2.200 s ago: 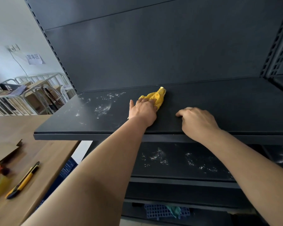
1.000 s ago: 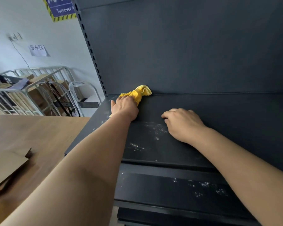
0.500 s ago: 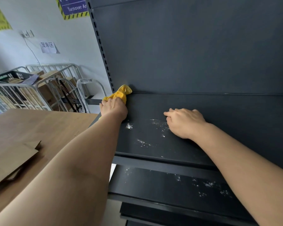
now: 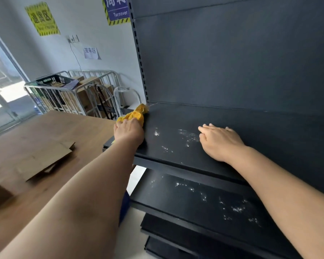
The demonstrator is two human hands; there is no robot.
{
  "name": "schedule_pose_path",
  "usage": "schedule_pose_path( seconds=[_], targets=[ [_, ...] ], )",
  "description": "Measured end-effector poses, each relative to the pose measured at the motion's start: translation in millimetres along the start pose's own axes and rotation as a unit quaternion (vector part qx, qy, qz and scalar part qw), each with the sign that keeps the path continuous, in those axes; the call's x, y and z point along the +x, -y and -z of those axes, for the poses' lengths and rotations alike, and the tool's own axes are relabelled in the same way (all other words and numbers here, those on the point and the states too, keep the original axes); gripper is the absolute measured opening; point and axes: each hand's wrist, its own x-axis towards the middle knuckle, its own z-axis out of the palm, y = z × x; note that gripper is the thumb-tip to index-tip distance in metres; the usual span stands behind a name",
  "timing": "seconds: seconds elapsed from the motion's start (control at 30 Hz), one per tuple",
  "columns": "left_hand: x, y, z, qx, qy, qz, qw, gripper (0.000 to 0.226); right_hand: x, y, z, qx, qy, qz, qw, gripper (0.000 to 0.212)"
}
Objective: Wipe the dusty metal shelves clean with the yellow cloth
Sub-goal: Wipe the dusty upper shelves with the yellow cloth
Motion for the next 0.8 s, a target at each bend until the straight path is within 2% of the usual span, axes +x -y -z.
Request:
schedule_pose_path(
  seconds=[0.3,0.43,0.8],
  targets=[
    [-40.4,-2.2,8.8,-0.030,-0.009,0.023,0.999,0.034,-49.7,-26.5,9.2,-0.030,-0.007,-0.010,0.999,0.035],
    [-62.8,-21.3,11.9,-0.027,-0.008,0.000,1.000,0.034,-71.1,-42.5,6.3,-0.021,-0.025,-0.008,0.999,0.041],
    [-134.2,-108.3,12.5,-0.035,0.006,-0.106,0.994,0.034,-143.5,-96.0,9.3,-0.013,-0.059,-0.066,0.996,0.036]
  ],
)
